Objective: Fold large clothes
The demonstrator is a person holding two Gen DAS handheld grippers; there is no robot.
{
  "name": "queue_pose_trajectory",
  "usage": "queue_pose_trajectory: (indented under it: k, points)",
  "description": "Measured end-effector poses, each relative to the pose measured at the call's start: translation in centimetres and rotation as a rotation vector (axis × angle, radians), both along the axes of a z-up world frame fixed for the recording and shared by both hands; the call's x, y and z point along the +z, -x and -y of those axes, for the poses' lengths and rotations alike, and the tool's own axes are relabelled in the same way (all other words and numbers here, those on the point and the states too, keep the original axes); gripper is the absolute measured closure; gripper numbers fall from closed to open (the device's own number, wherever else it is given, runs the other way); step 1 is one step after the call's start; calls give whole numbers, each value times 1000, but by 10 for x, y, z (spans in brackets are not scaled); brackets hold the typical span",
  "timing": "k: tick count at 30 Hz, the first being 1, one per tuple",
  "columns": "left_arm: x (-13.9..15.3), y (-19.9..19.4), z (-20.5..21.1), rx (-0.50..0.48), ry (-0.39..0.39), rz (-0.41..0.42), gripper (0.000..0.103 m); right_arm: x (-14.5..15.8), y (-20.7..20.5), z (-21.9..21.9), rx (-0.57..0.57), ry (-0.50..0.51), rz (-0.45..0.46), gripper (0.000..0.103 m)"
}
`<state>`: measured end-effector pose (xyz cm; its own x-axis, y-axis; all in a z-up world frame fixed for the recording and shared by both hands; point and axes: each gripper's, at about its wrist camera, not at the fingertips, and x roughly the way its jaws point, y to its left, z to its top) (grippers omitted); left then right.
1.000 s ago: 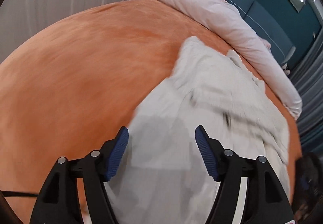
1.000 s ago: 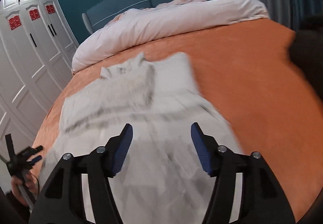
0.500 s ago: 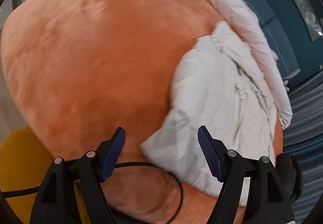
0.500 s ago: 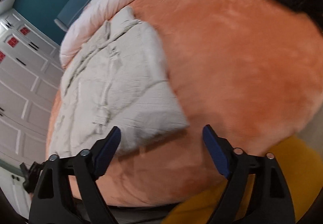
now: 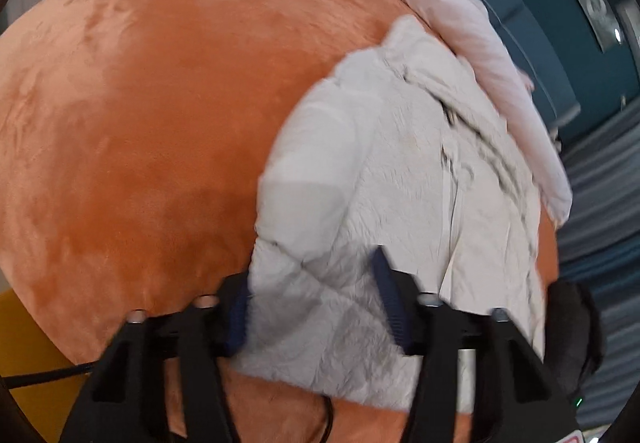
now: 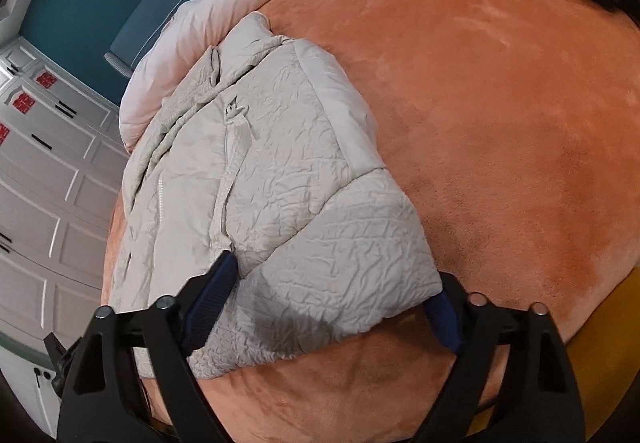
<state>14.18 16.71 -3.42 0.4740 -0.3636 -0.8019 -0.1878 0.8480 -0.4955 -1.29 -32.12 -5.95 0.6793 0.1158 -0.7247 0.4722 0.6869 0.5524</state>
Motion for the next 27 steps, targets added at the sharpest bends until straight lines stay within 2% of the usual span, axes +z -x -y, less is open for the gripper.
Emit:
queue_pose_trajectory:
  k: [1, 2, 3, 4, 6, 9, 12, 13, 17, 20, 23, 27]
  points:
    - [-1, 1, 2, -16, -12, -3, 77, -1, 0, 0, 10, -2, 2, 43]
    - [1, 4, 3, -29, -8, 6, 85, 0, -1, -1, 37, -29, 15, 55]
    - [4, 6, 3, -32, -3, 16, 89, 2, 0, -2, 44, -39, 24, 71]
    - [10, 9, 3, -38, 9, 31, 95, 8, 1, -5, 46, -28, 37, 82]
    - [27, 17, 3, -54, 27, 75, 97, 30, 7, -15, 63, 21, 83, 89]
    - [59, 35, 6, -108, 24, 135, 99, 60, 25, -22, 88, 69, 140, 92]
    - [84, 67, 4, -172, -1, 153, 99, 81, 55, -27, 141, 129, 141, 92]
    - [87, 73, 3, -183, -2, 148, 99, 86, 67, -30, 164, 158, 133, 93]
    - [102, 142, -7, -274, -44, 108, 99, 108, 132, -46, 269, 297, 75, 93]
    - [110, 197, -8, -346, -96, 77, 99, 111, 188, -64, 342, 378, -17, 93]
    - [113, 227, -7, -358, -105, 52, 99, 107, 217, -72, 351, 385, -54, 93]
    - [118, 229, -3, -345, -127, 92, 99, 113, 215, -68, 331, 372, -16, 93]
